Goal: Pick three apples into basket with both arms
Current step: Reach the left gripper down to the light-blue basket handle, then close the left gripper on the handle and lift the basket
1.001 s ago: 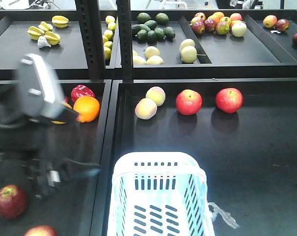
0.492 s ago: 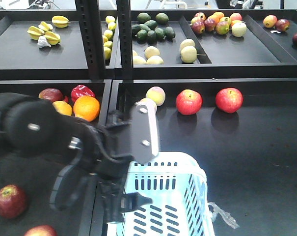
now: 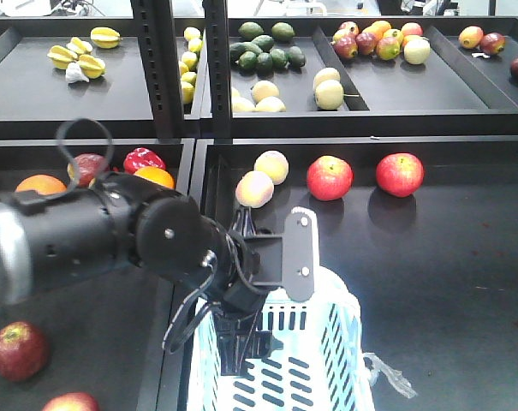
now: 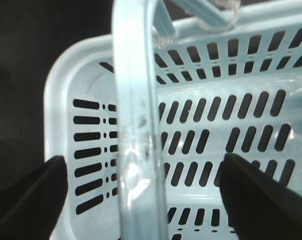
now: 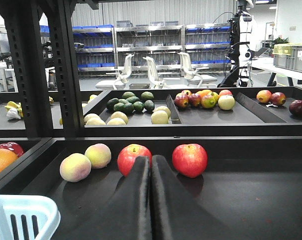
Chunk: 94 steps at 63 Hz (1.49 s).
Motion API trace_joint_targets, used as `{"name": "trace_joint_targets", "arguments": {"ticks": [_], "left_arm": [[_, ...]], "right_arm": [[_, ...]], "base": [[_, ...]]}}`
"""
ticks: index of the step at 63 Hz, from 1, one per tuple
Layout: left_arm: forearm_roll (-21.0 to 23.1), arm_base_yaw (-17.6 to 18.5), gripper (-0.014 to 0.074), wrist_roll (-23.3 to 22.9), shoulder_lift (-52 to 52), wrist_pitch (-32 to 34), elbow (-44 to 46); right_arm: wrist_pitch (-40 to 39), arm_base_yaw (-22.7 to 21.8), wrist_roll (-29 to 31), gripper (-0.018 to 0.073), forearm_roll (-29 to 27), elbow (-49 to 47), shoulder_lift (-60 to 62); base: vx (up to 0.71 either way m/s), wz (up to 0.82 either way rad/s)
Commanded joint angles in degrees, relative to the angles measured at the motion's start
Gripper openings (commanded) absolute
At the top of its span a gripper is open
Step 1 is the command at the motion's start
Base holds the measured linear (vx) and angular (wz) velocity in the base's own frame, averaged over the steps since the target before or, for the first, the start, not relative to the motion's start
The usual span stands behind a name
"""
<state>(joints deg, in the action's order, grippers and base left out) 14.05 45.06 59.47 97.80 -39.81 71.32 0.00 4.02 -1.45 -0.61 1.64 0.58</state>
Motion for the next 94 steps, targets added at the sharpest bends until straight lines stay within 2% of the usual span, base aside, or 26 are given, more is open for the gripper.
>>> {"name": "trace_joint_targets", "arguments": {"ticks": [1,11,27,38,47,54,60,67,75,87,94], "left_arm": [[0.0,0.3,0.0538,-0.18,-1.36,2.58,1.86],[0.0,0.3,0.0411,-0.18,-1.05,3.08,1.86],[0.0,0.3,-0.0008,-0.18,-1.28,2.95,1.86],[0.0,0.3,-0.0008,-0.22,-3.67,2.36,1.86],[-0.41,0.09,-0.0007,-0.22,-7.83,-0.53,1.86],[-2.52,0.09,-0.0006,-0.44,-12.61,-3.29,1.86],[-5.22,0.09,-0.0006,-3.17,-17.05,-5.23,1.86],[-10.75,0.09,-0.0006,-9.02,-22.93,-6.48,1.86],[-19.42,0.09,-0.0006,-15.83,-29.44,-8.09,1.86],[-30.14,0.09,-0.0006,-24.9,-37.57,-11.21,1.86],[-34.73,0.09,-0.0006,-29.72,-41.23,-13.64,1.86]], "right_arm": [[-4.18,0.03,0.43,-0.0009,0.17,0.83,0.44],[-4.18,0.03,0.43,-0.0009,0.17,0.83,0.44],[-4.18,0.03,0.43,-0.0009,0.17,0.83,0.44],[-4.18,0.03,0.43,-0.0009,0.17,0.83,0.44],[-4.18,0.03,0.43,-0.0009,0.17,0.83,0.44],[-4.18,0.03,0.43,-0.0009,0.17,0.83,0.44],[-4.18,0.03,0.43,-0.0009,0.17,0.83,0.44],[-4.18,0.03,0.43,-0.0009,0.17,0.83,0.44],[-4.18,0.03,0.43,-0.0009,0.17,0.83,0.44],[-4.18,0.03,0.43,-0.0009,0.17,0.83,0.44],[-4.18,0.03,0.43,-0.0009,0.17,0.83,0.44]], "base": [[0.0,0.0],[0.0,0.0],[0.0,0.0],[0.0,0.0],[0.0,0.0],[0.0,0.0],[0.0,0.0],[0.0,0.0],[0.0,0.0],[0.0,0.0],[0.0,0.0]]}}
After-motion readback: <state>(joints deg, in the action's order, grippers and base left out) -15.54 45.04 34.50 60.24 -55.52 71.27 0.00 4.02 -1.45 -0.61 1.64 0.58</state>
